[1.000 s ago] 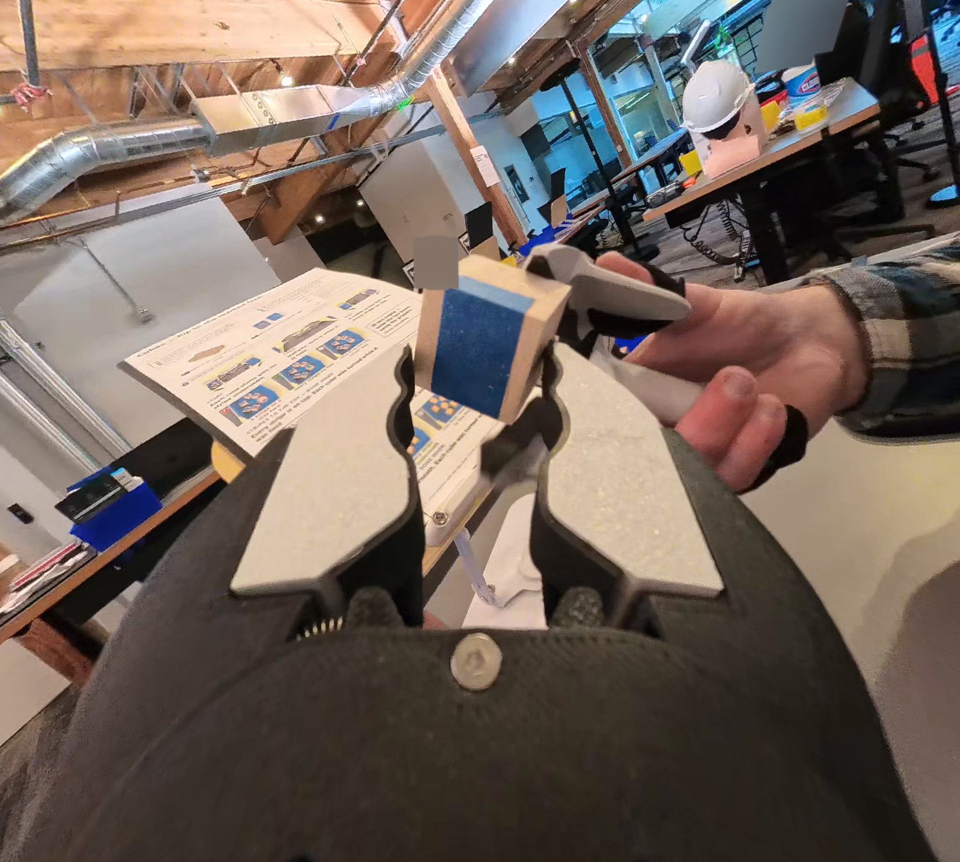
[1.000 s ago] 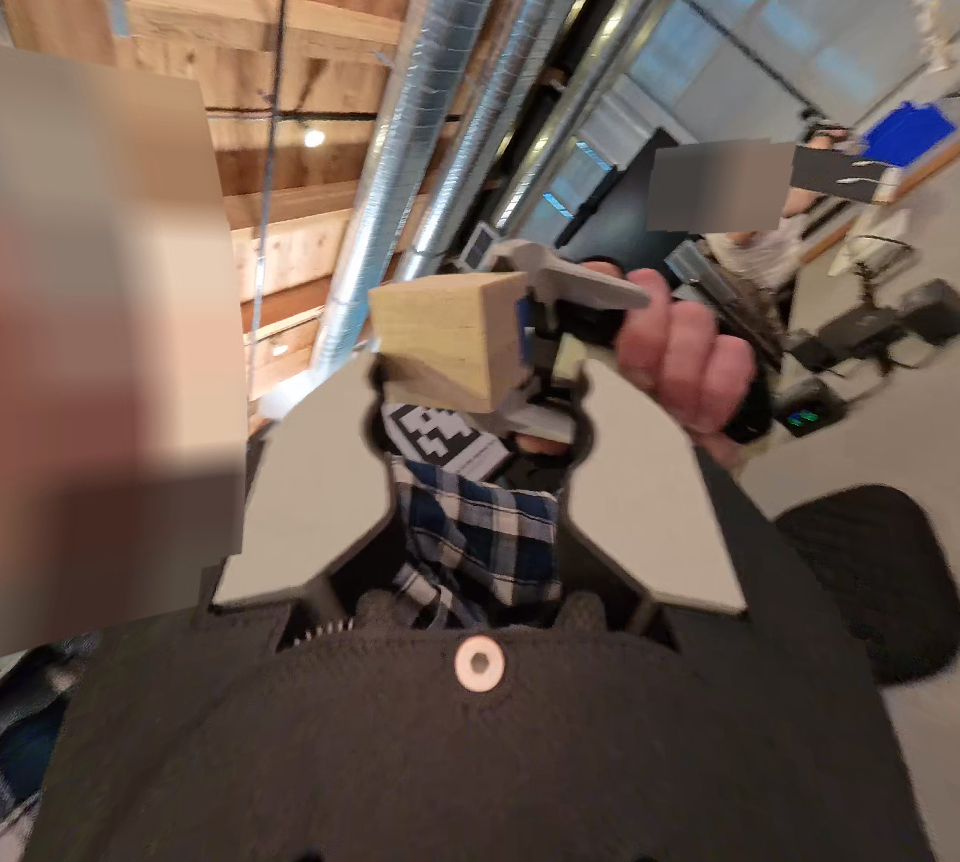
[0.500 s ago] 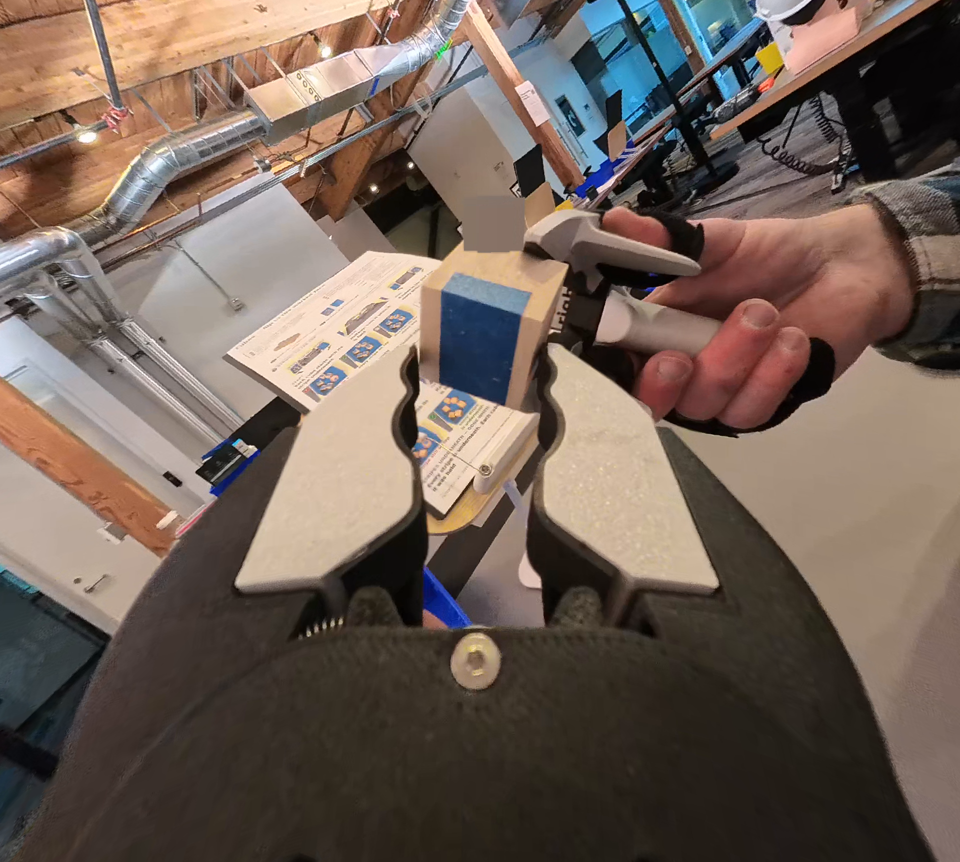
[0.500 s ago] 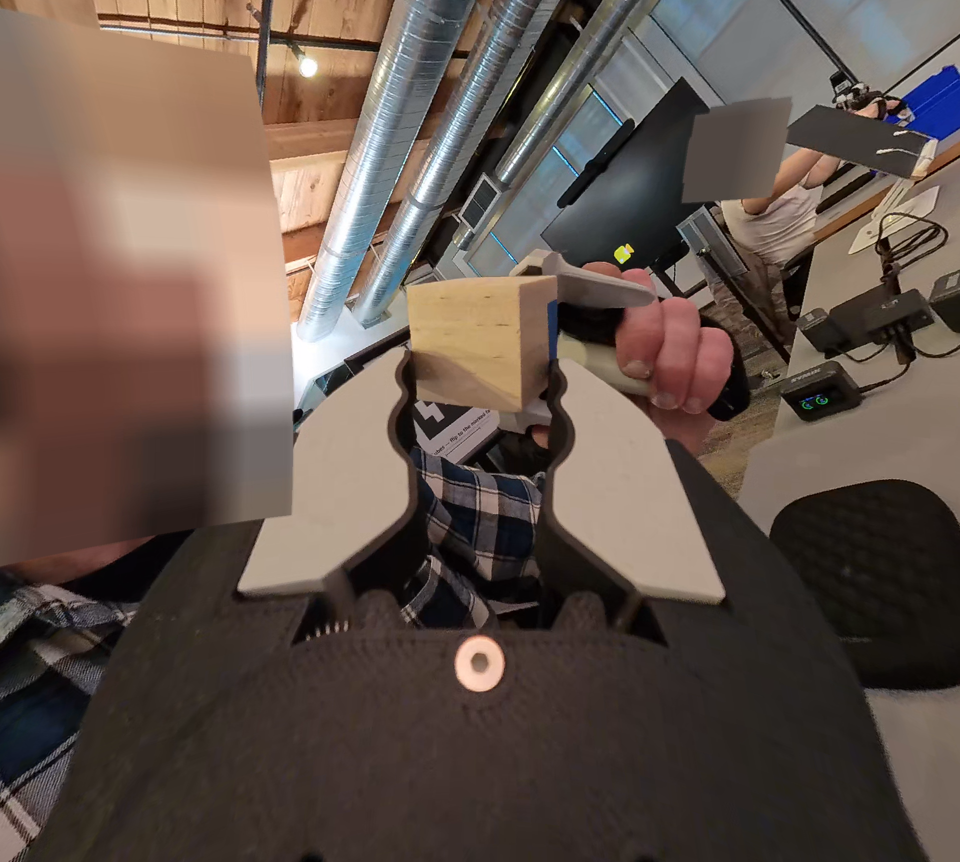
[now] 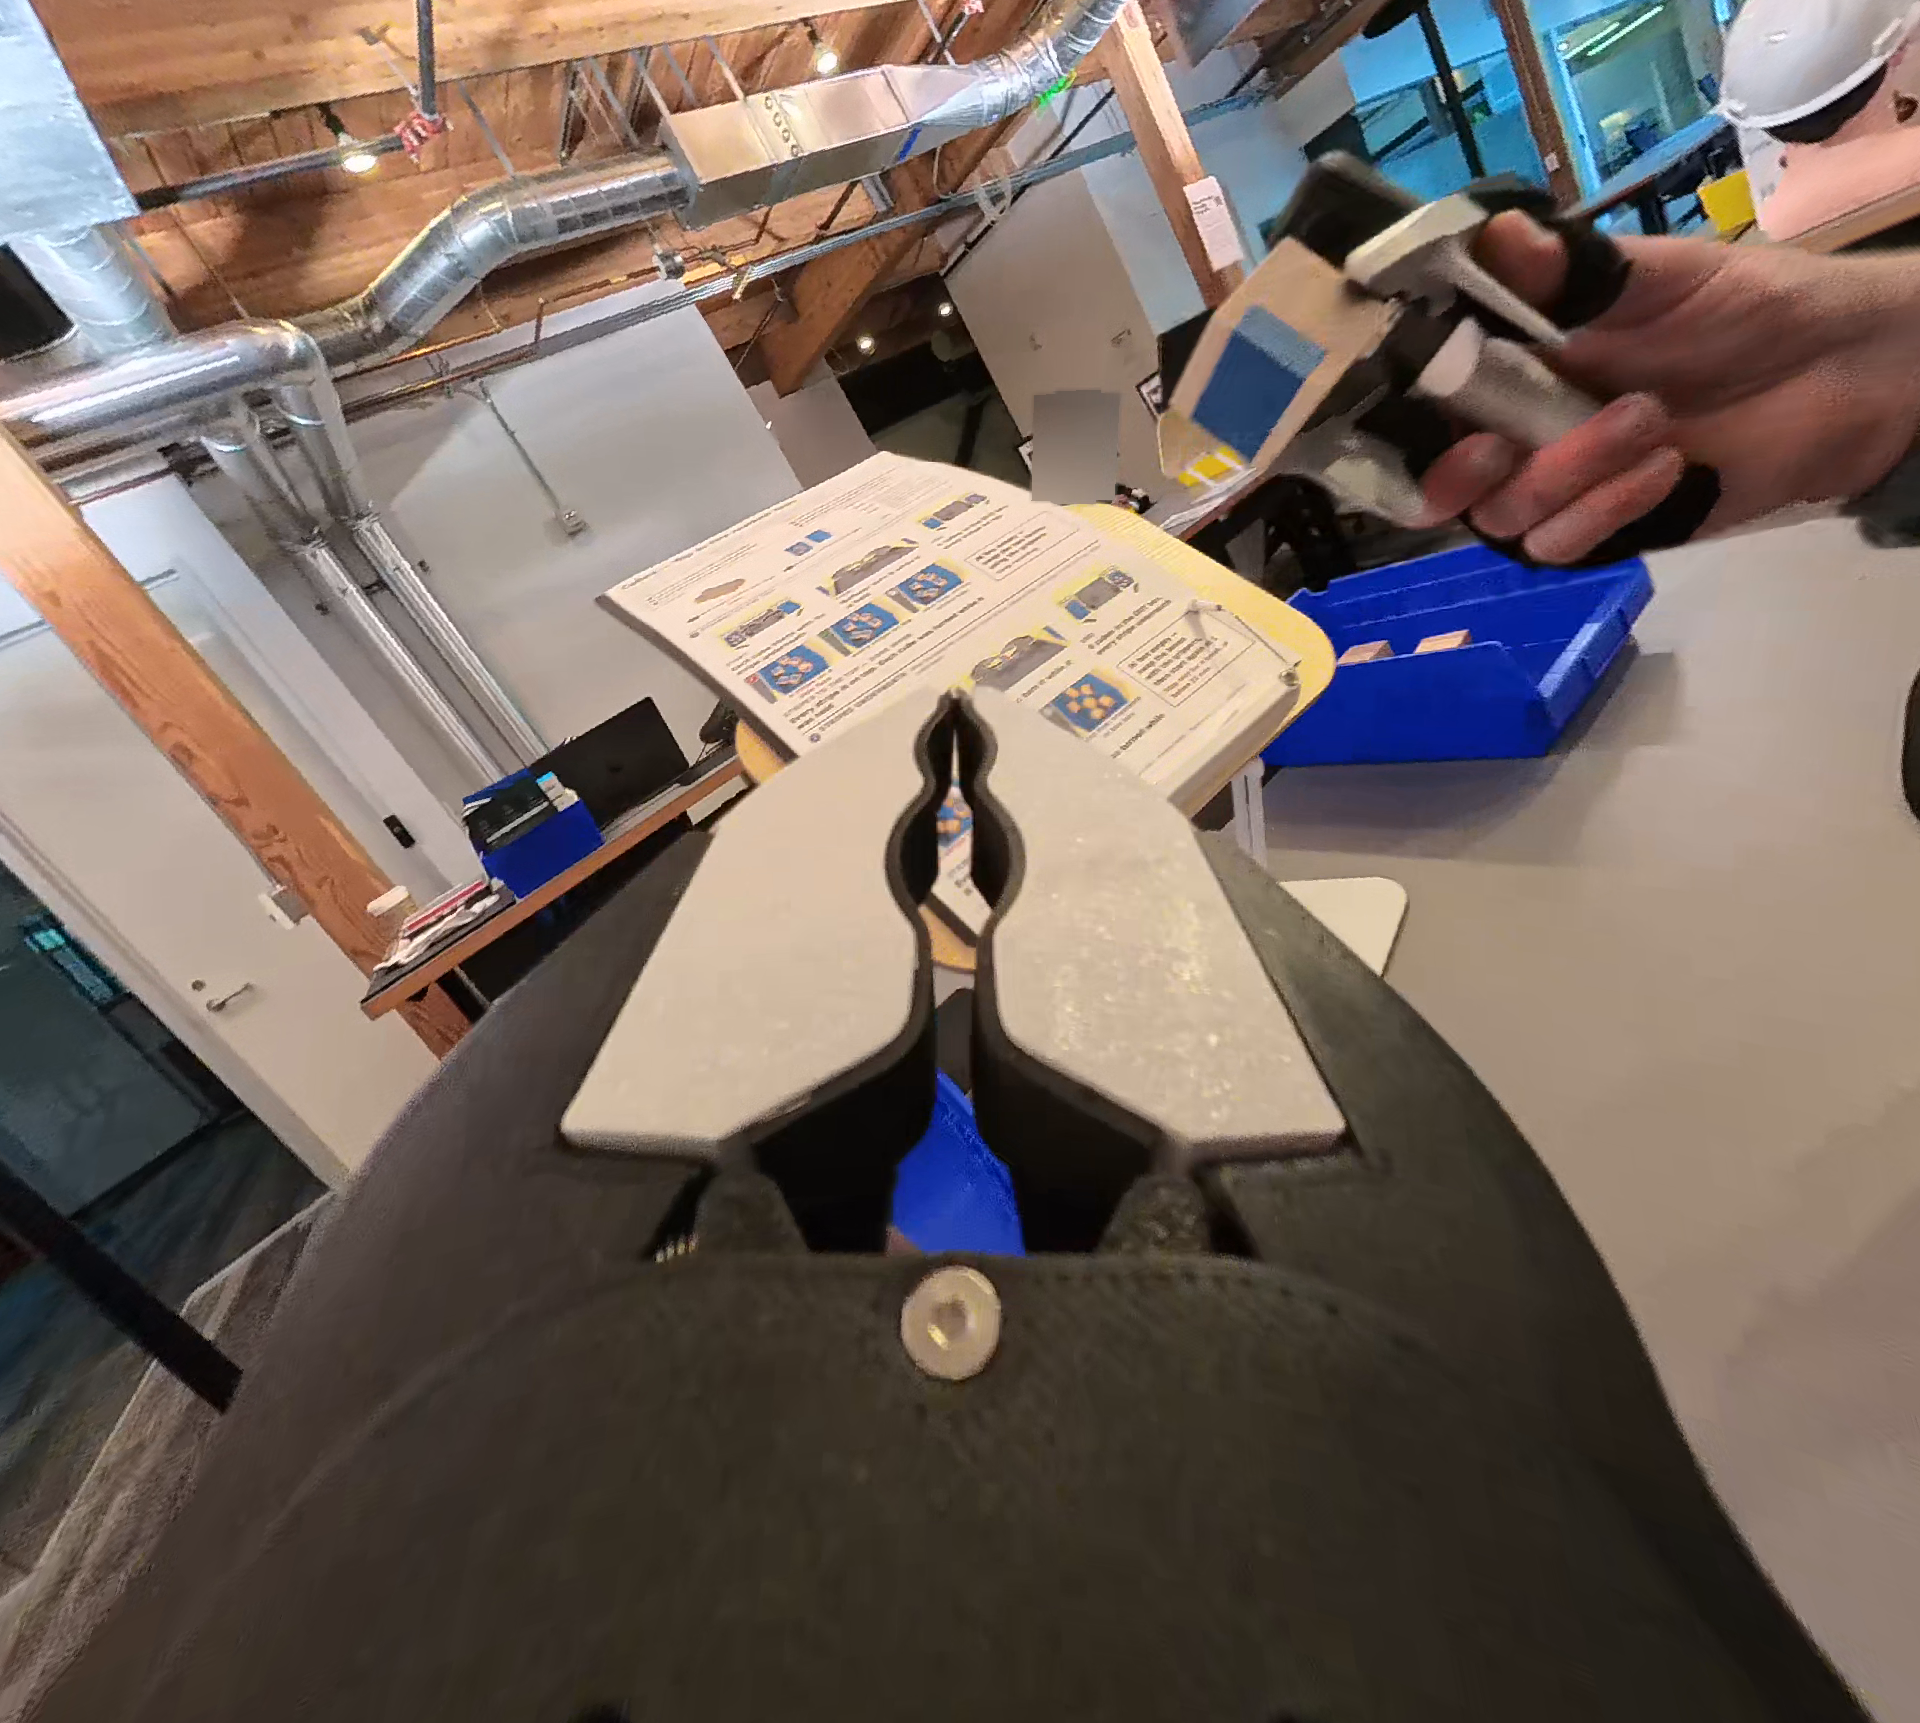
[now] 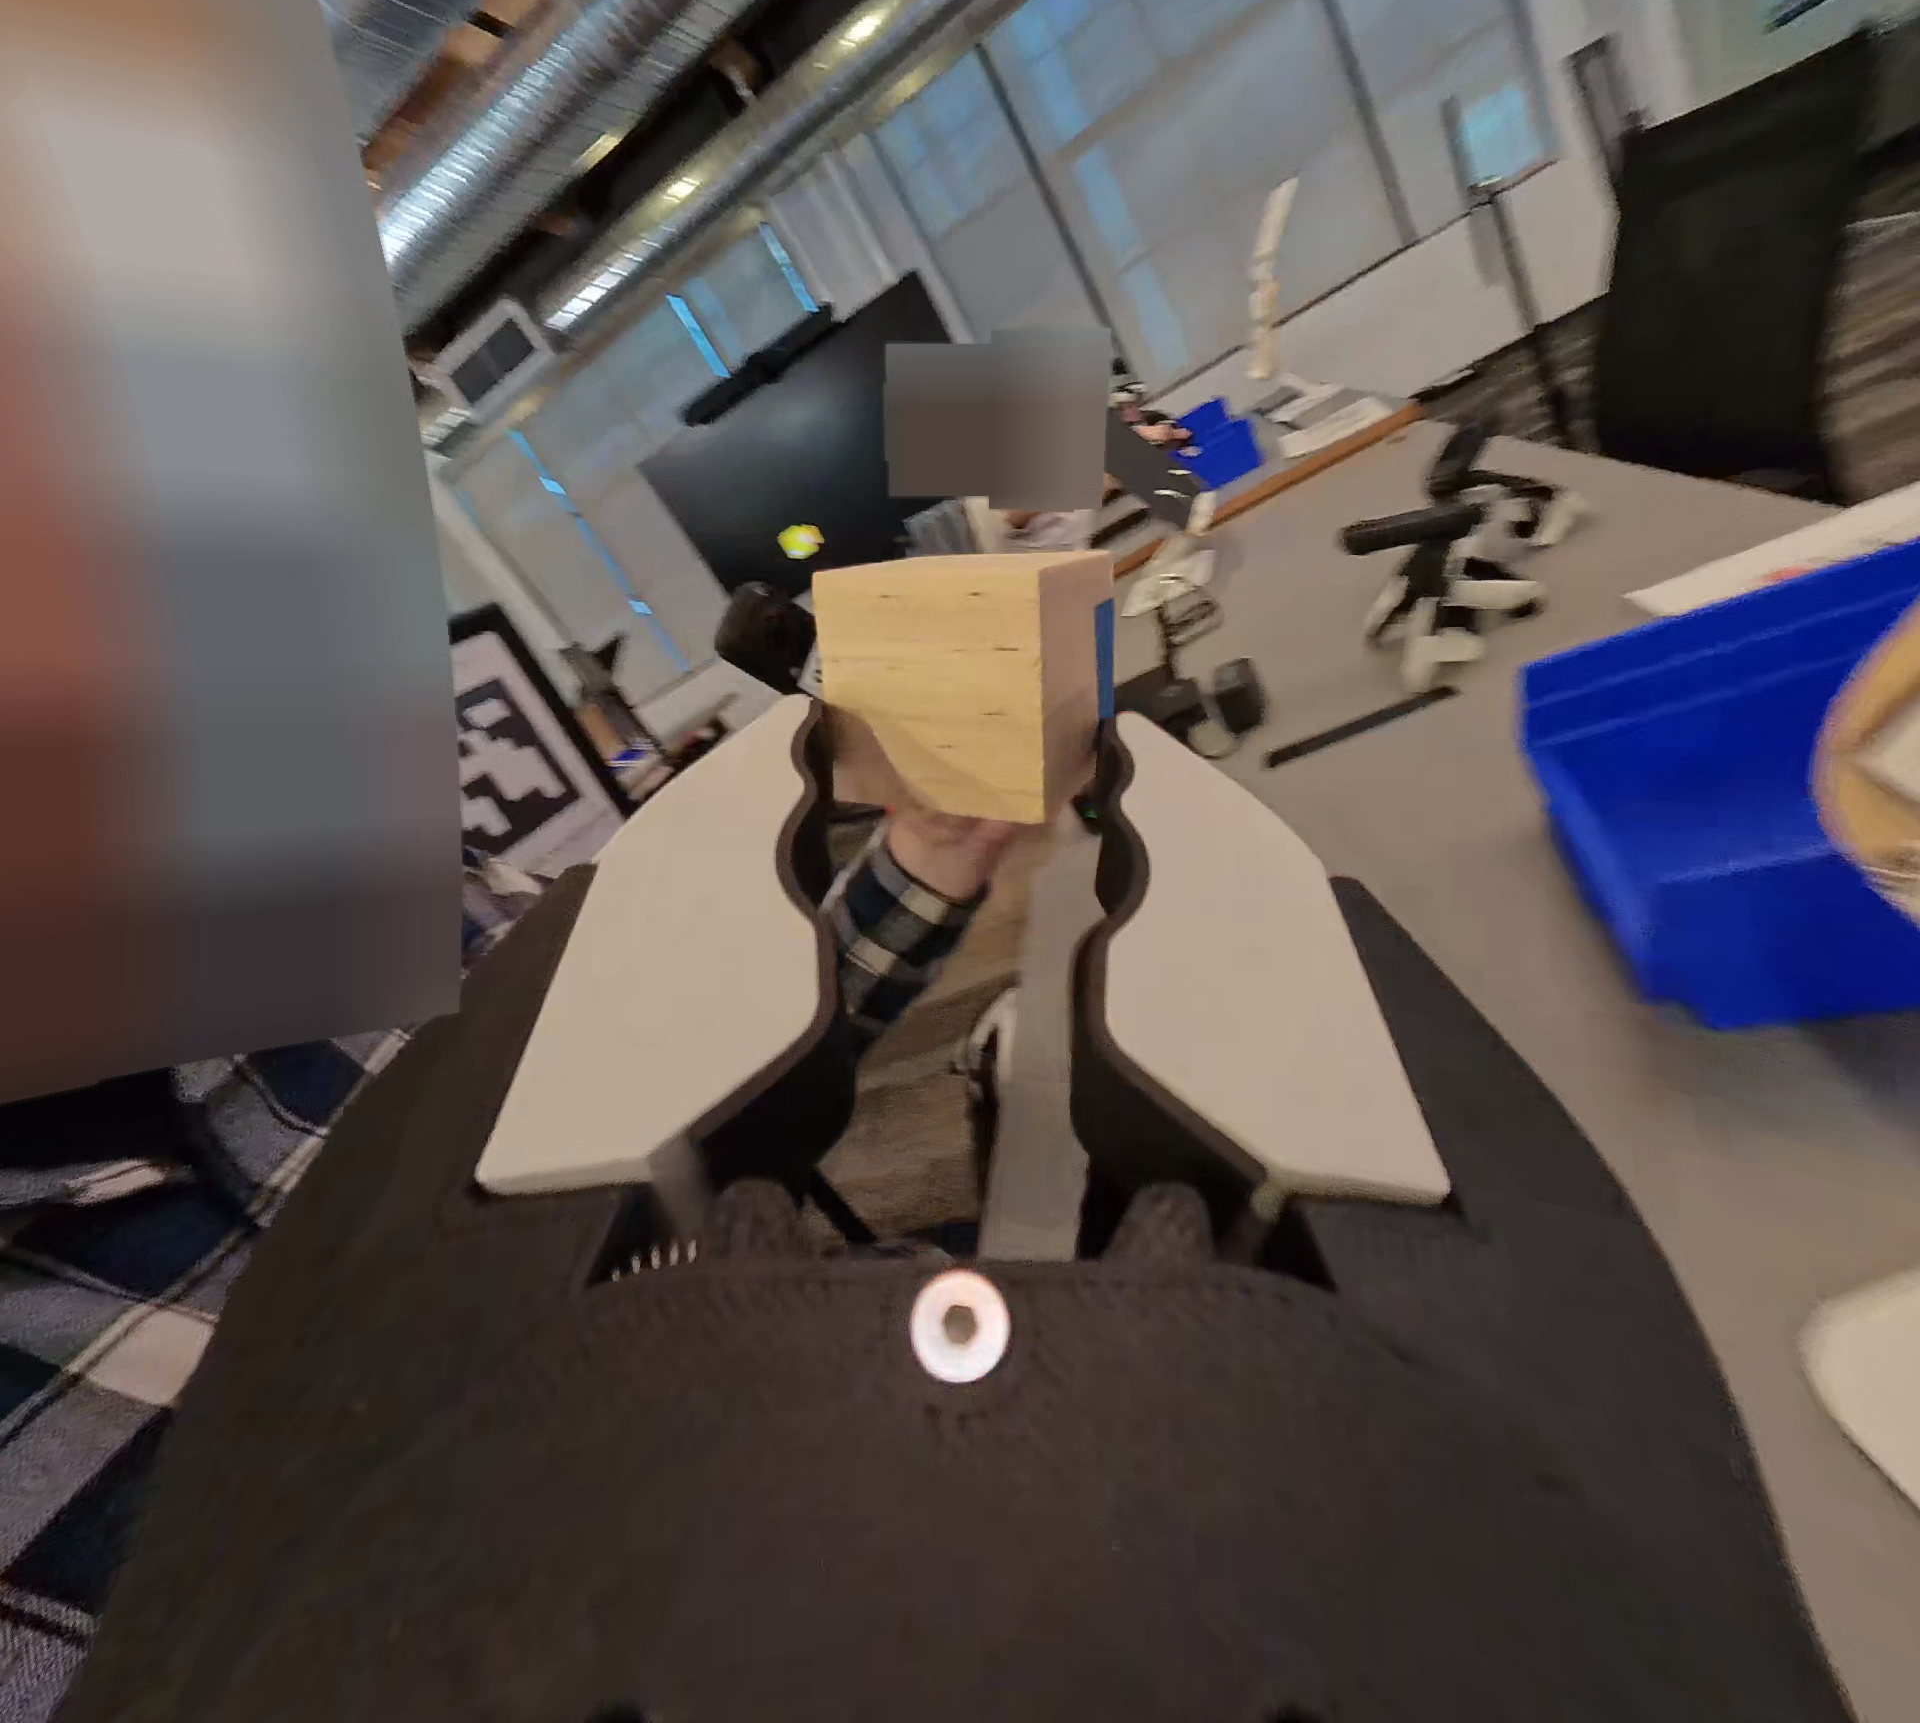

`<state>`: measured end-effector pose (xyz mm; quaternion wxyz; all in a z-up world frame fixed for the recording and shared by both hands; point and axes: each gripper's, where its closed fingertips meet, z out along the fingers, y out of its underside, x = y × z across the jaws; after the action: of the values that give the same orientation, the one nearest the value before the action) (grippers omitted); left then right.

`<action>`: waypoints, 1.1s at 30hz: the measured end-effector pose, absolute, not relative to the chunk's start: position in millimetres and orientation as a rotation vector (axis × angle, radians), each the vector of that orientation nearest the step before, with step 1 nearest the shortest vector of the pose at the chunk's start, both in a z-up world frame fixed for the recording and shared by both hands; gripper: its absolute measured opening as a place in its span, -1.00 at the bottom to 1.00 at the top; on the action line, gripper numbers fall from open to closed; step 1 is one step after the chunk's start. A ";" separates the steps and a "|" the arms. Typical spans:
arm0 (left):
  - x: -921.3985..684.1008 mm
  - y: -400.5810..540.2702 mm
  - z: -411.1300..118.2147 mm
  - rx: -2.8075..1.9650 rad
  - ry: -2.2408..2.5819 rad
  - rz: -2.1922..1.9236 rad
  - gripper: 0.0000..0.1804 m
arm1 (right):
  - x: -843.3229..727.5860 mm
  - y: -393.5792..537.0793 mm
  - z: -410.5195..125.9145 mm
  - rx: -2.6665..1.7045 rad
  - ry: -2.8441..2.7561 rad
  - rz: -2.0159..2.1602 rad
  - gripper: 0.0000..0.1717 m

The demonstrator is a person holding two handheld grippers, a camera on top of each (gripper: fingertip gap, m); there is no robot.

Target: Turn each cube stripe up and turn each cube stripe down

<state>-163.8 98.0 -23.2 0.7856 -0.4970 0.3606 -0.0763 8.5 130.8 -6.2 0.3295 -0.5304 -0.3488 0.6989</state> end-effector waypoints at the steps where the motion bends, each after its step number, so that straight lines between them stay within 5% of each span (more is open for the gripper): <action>1: -167.1 99.9 -23.5 -1.079 0.765 -0.166 -1.00 | 20.5 136.5 -6.5 -1.417 -0.904 1.760 -0.43; 13: -195.6 123.3 -39.0 -1.186 0.672 -0.203 -1.00 | 253.2 240.0 -74.8 -2.055 -0.638 0.638 -0.43; 24: -187.8 136.1 -58.2 -1.268 0.704 -0.184 -1.00 | 351.3 297.8 -250.0 -2.684 -0.513 0.257 -0.44; 33: -183.3 145.9 -69.9 -1.311 0.716 -0.177 -1.00 | 356.5 319.3 -315.0 -2.934 -0.475 0.235 -0.43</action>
<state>-183.3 145.9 -69.9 0.7302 -0.5954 0.3252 -0.0804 356.5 319.3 -315.0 0.0800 -0.9809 -0.1589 0.0786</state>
